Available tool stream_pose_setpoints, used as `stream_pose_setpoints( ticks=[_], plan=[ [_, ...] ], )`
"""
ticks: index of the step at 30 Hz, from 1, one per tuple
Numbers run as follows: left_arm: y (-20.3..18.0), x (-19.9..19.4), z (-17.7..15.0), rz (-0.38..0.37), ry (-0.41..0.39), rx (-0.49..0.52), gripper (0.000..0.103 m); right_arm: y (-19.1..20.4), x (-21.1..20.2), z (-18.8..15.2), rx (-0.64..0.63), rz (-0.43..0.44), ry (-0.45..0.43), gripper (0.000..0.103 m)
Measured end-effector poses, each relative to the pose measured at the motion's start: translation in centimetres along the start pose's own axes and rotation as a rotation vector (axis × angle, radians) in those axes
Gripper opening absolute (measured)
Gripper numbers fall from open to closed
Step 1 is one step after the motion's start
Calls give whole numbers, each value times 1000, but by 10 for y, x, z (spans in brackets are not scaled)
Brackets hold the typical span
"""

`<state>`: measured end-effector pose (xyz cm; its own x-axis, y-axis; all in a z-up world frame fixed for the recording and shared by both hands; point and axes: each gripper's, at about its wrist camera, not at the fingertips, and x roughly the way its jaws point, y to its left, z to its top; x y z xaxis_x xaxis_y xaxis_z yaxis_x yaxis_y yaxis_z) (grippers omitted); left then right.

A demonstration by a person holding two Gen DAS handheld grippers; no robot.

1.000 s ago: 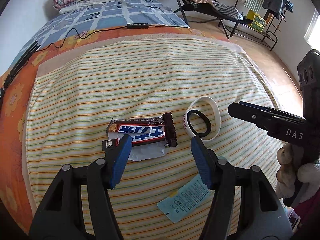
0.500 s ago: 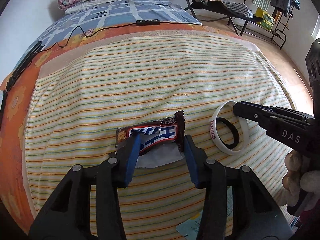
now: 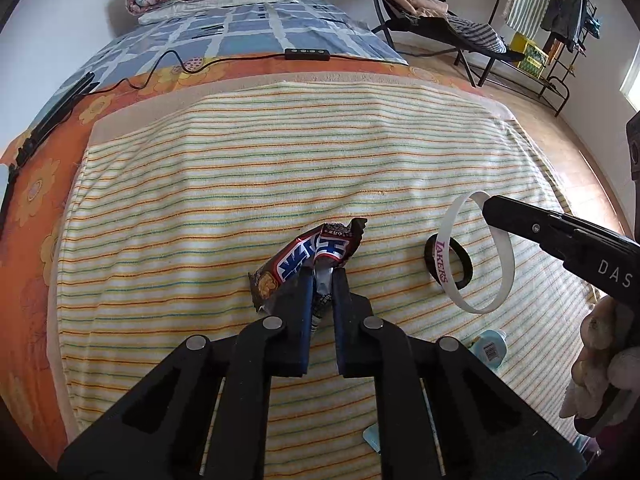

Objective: Collect trash
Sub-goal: 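Grasp the chocolate bar wrapper with the left tool while the right tool grasps the white wristband, then carry wrapper and wristband to the blue basket and open both tools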

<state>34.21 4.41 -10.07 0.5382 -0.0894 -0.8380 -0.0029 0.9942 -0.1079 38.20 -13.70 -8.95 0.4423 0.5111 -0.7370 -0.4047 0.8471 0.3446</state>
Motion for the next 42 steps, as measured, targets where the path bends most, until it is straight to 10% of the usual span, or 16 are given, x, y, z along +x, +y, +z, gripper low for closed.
stream_pose_setpoints(
  ticks=[21, 42],
  plan=[
    [-8, -91, -37, -50, -60, -10, 6, 37, -78, -28, -140, -11, -93, 2],
    [-53, -195, -156, -92, -55, 28, 6, 78, -172, -124, -268, 14, -73, 2]
  ],
)
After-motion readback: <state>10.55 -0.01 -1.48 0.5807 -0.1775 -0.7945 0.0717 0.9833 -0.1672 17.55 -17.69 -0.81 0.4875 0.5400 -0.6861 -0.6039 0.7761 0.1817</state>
